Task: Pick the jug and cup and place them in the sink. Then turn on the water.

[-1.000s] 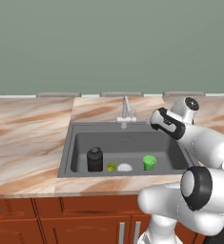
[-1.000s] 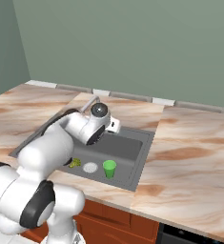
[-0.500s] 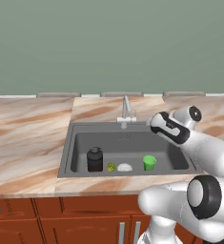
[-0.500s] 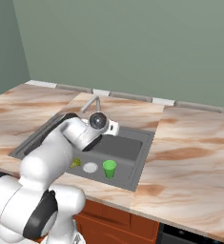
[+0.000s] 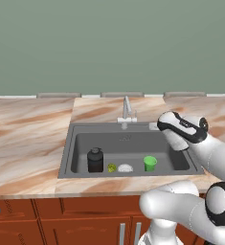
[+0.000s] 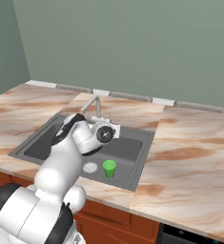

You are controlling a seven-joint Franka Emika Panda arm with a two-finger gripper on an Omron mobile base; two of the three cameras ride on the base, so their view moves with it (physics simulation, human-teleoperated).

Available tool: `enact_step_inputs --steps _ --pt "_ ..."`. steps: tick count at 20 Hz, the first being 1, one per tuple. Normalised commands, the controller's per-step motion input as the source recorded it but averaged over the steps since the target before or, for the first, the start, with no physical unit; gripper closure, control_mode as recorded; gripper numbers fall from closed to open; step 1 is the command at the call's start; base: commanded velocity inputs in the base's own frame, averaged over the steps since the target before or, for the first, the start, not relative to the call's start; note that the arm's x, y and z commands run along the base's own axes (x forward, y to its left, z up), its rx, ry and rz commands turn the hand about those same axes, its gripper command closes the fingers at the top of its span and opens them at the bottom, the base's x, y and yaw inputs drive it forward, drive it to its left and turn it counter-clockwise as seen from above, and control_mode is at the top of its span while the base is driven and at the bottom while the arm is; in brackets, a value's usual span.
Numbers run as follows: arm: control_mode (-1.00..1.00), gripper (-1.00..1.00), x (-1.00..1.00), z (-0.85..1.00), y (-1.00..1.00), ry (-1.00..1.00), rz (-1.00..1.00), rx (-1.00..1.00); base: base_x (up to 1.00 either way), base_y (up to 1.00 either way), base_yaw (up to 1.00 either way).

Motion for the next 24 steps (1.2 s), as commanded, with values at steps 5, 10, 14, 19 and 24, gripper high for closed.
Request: enact_step_inputs --steps 5,10,14,19,24 --pt "-1.0 -1.0 -0.07 0.13 0.0 -0.14 0.09 0.0 0.0 0.0 0.0" --pt "-1.0 -1.0 -0.03 0.24 0.0 -0.05 0.02 0.0 0.0 0.0 0.0" --pt "-1.0 -1.0 -0.02 0.16 0.0 -0.06 0.0 0.0 0.0 0.0 0.0" --pt "-1.0 -1.0 0.0 0.0 0.07 -0.02 0.0 0.0 0.0 0.0 0.0" --pt "-1.0 -1.0 0.0 -0.01 0.07 -0.07 0.0 0.0 0.0 0.0 0.0"
